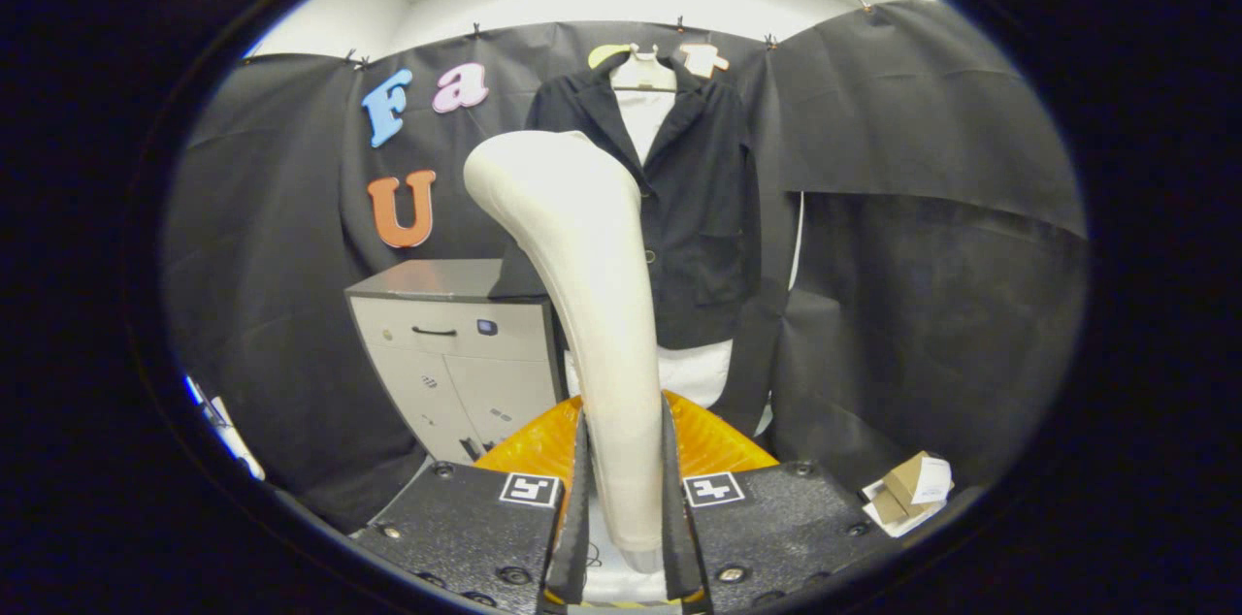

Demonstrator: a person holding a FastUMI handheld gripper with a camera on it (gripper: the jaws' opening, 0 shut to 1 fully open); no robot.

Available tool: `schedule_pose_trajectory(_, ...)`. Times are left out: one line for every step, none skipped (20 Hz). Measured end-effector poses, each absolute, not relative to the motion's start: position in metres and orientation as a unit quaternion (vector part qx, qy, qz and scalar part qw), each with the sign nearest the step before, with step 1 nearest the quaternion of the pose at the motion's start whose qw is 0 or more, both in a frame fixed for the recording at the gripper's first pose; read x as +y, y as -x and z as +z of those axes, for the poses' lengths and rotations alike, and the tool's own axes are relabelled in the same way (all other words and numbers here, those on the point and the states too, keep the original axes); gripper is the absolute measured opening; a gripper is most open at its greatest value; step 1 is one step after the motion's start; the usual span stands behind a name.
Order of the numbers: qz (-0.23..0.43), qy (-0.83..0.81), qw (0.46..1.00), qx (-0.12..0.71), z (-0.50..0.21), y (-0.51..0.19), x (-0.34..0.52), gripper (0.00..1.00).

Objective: Iron the clothes twice with a garment steamer, once on the left side and once on the right side.

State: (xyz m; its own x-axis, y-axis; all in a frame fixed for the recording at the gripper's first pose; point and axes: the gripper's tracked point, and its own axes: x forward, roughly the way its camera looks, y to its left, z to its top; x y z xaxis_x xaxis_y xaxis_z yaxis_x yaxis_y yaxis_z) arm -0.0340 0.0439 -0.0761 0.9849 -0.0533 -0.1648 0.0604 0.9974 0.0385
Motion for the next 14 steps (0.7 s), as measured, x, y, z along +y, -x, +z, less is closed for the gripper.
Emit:
schedule_pose_trajectory(-0.025, -0.022, 0.996, 0.082, -0.076, 0.041, 0.048, 0.33)
schedule_pose_trajectory(-0.021, -0.024, 0.996, 0.083, -0.078, 0.048, 0.052, 0.33)
schedule_pose_trajectory(-0.021, -0.024, 0.996, 0.082, -0.078, 0.052, 0.056, 0.33)
schedule_pose_trajectory(-0.022, -0.024, 0.996, 0.083, -0.080, 0.055, 0.056, 0.33)
schedule_pose_trajectory(-0.024, -0.028, 0.996, 0.083, -0.080, 0.058, 0.057, 0.33)
schedule_pose_trajectory(-0.024, -0.029, 0.996, 0.085, -0.081, 0.060, 0.059, 0.33)
schedule_pose_trajectory(-0.024, -0.030, 0.996, 0.086, -0.081, 0.061, 0.059, 0.33)
schedule_pose_trajectory(-0.025, -0.031, 0.995, 0.087, -0.081, 0.062, 0.059, 0.33)
schedule_pose_trajectory(-0.025, -0.031, 0.996, 0.086, -0.080, 0.062, 0.058, 0.33)
schedule_pose_trajectory(-0.025, -0.030, 0.996, 0.084, -0.079, 0.061, 0.059, 0.33)
schedule_pose_trajectory(-0.025, -0.030, 0.996, 0.084, -0.078, 0.060, 0.058, 0.33)
schedule_pose_trajectory(-0.024, -0.030, 0.996, 0.084, -0.078, 0.060, 0.059, 0.33)
schedule_pose_trajectory(-0.023, -0.031, 0.996, 0.084, -0.077, 0.060, 0.059, 0.34)
schedule_pose_trajectory(-0.024, -0.031, 0.996, 0.083, -0.075, 0.060, 0.059, 0.33)
